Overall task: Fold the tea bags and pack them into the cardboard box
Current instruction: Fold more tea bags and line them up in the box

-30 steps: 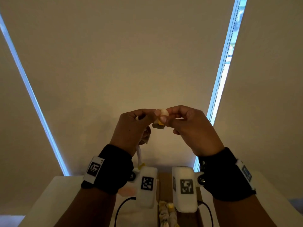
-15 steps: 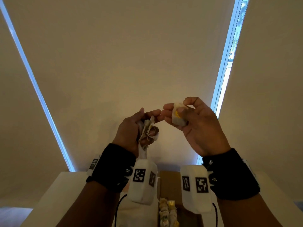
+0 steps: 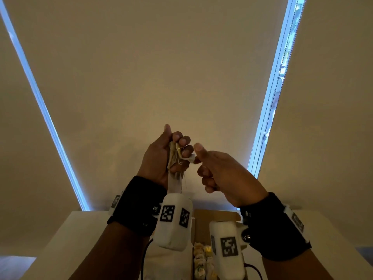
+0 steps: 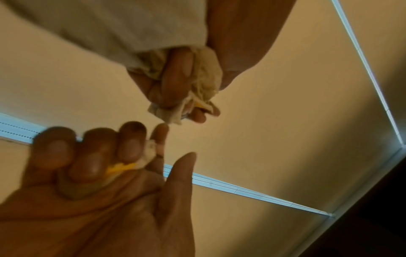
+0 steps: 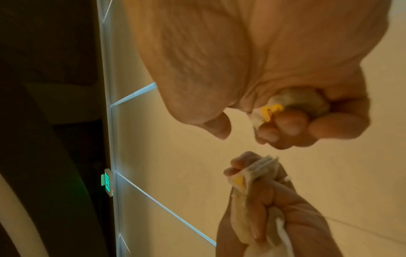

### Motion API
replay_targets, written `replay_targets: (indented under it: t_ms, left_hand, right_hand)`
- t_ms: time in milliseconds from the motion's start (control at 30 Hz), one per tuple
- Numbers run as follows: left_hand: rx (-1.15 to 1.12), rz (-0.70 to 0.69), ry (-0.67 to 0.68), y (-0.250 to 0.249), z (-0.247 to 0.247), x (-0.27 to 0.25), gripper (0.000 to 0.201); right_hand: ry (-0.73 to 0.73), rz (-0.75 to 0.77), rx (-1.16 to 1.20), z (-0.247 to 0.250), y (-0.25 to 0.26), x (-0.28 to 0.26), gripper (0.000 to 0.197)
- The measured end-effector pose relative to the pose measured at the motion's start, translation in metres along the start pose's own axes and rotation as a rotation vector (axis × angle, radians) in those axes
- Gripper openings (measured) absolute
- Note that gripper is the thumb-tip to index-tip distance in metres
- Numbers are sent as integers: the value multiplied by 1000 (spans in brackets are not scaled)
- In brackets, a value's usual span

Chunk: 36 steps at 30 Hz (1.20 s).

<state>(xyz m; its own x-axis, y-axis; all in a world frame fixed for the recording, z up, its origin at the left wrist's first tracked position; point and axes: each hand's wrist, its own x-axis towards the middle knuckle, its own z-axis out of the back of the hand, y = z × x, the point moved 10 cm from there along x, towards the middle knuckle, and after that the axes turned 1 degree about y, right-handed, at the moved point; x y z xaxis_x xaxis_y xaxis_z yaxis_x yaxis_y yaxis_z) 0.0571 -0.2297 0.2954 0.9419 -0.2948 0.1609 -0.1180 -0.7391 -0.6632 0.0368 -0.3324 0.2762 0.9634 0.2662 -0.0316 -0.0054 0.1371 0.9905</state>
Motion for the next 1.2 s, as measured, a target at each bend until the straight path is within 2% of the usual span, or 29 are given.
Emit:
replay_targets:
  t_ms: [67, 233, 433, 533, 700, 800, 933, 967, 1100, 1200]
  left_hand:
    - [4, 4, 43, 2, -6, 0, 50]
    - [79, -35, 54, 0, -11, -5, 52]
    - [83, -139, 37, -9, -6, -4, 45]
    - [232, -112, -71, -9, 7, -6, 46]
    - [257, -162, -239, -15, 28, -11, 24]
    - [355, -160, -252, -15, 27, -13, 34]
    - [600, -191, -220, -17, 4, -17, 48]
    - [643, -214, -218, -18, 0, -18, 49]
    - [739, -288, -237, -23, -10, -16, 23]
    - [721, -319, -269, -27, -5, -15, 22]
  right_hand:
    - [41, 29, 47, -7, 1, -1, 56]
    - [56, 99, 240, -4, 10, -2, 27]
    - [55, 170, 202, 5, 14, -6, 28]
    - [-26, 204, 209, 18, 18, -6, 18]
    - [-143, 314, 311, 38, 31, -10, 17]
    - [-215, 366, 325, 47, 35, -12, 15]
    - [-285, 387, 271, 50, 33, -9, 15]
    - [-293, 386, 252, 49, 32, -8, 15]
    - [-260, 389, 180, 40, 29, -4, 19]
    - [-176, 368, 242, 36, 26, -1, 16]
